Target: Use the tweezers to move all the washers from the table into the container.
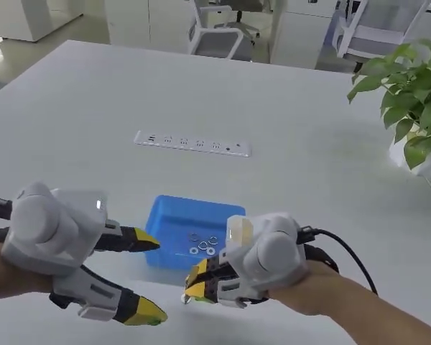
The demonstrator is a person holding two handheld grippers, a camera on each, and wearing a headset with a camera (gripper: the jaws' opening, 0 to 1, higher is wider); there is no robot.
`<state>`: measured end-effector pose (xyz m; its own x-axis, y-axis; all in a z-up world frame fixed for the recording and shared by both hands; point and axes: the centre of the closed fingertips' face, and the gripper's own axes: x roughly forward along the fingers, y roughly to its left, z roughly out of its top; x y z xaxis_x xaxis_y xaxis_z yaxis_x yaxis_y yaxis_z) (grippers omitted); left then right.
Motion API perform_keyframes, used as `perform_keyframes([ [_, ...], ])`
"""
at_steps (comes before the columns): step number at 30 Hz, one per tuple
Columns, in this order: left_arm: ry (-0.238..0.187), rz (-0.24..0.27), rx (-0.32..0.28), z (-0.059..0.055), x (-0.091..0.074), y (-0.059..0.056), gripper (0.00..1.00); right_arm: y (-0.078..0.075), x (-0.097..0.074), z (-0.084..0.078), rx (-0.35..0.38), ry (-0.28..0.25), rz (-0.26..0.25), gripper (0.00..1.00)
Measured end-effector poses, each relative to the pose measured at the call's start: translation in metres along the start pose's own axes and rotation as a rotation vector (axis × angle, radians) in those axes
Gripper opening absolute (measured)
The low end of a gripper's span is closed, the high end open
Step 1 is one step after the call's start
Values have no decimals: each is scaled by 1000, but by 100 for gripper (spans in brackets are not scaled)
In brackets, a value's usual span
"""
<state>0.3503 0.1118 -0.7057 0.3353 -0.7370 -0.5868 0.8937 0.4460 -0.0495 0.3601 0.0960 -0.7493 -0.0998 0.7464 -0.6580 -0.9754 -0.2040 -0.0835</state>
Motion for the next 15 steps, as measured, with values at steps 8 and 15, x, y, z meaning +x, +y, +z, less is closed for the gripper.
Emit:
perform_keyframes([
  [8,-33,38,-55,-3,-3,-1,89,1,-8,5,-9,-3,-4,6],
  [15,-59,63,-79,-3,-7,0,97,2,-17,9,-17,-2,12,6],
])
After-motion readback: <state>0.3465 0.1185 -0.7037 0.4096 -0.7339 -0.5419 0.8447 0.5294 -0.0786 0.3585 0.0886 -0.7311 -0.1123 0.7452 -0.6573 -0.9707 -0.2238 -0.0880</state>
